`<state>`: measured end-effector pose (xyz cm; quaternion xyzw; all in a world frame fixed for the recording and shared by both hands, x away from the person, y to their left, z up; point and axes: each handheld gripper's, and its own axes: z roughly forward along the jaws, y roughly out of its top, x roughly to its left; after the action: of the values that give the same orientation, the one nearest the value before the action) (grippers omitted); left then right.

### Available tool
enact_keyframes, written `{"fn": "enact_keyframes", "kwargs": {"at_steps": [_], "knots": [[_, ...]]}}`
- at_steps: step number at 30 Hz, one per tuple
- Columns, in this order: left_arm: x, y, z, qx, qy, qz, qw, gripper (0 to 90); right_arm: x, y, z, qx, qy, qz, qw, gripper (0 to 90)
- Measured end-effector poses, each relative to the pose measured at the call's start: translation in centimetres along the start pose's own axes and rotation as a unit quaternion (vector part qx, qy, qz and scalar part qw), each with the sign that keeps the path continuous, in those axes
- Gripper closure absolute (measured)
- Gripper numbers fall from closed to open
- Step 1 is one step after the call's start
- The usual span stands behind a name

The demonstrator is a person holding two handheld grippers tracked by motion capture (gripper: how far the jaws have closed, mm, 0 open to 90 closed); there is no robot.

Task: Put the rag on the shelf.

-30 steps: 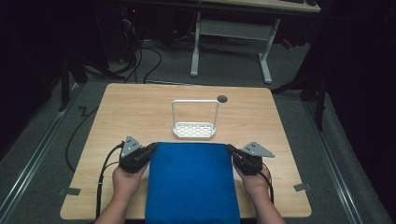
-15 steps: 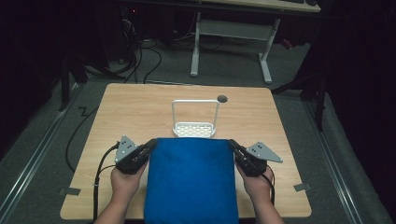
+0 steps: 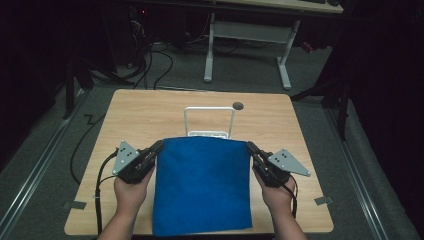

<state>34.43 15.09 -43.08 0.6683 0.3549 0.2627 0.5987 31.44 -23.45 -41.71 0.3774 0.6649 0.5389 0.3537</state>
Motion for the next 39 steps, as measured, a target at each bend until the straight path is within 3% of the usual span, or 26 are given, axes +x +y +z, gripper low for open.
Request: {"fn": "enact_keyframes", "kwargs": {"at_steps": [8,20,27,32,39], "knots": [[-0.2,2.1,0.1,-0.022,-0.003,0.015,0.9996,88.2,-0.1,2.6,-0.2,-0.038,0.002,0.001,0.9993,88.5],[0.2,5.5,0.0,-0.058,0.003,0.033,0.9977,88.1,-0.5,6.1,0.1,-0.072,0.000,-0.004,0.9974,88.5],[1.0,7.0,0.2,-0.061,0.013,0.049,0.9969,88.2,-0.6,8.0,0.8,-0.082,-0.001,-0.014,0.9965,88.5],[1.9,7.7,0.8,-0.060,0.014,0.042,0.9972,88.1,-1.3,9.1,1.3,-0.083,-0.005,-0.004,0.9965,88.5],[3.0,8.5,1.9,-0.056,0.027,0.055,0.9965,88.1,-2.1,9.5,2.1,-0.076,-0.012,-0.002,0.9970,88.5]]}}
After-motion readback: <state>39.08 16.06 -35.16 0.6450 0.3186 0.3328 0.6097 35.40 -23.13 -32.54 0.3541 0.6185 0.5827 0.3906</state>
